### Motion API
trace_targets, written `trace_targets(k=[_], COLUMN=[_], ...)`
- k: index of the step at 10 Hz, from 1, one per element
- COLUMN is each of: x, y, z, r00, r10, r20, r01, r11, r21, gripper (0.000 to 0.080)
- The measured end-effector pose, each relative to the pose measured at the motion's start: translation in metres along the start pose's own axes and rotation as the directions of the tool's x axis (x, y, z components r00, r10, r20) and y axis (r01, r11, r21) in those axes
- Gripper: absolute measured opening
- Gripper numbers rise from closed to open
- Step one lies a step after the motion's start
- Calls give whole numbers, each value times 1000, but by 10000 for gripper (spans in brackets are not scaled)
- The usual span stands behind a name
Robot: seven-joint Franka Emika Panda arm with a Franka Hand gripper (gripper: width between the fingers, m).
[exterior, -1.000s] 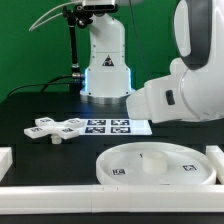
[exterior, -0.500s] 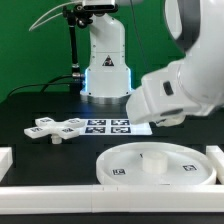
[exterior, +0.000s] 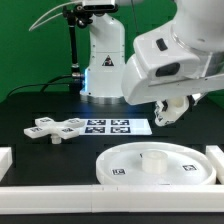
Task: Assemble round table
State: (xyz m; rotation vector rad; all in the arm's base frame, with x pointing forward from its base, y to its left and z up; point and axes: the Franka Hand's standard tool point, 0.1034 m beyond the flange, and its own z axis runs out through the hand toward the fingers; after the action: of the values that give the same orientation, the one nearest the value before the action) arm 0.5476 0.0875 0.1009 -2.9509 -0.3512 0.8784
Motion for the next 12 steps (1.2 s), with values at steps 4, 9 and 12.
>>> trace_targets(k=[4,9,12], x=[4,15,20], y=[16,28,32], z=[-30,-50,-47], r00=[972,854,776], r10=[-44,-46,-86], r20=[-233,-518,-625], r01=[37,13,22], r11=[999,998,994], r21=[-32,-68,-110], gripper=[410,410,410])
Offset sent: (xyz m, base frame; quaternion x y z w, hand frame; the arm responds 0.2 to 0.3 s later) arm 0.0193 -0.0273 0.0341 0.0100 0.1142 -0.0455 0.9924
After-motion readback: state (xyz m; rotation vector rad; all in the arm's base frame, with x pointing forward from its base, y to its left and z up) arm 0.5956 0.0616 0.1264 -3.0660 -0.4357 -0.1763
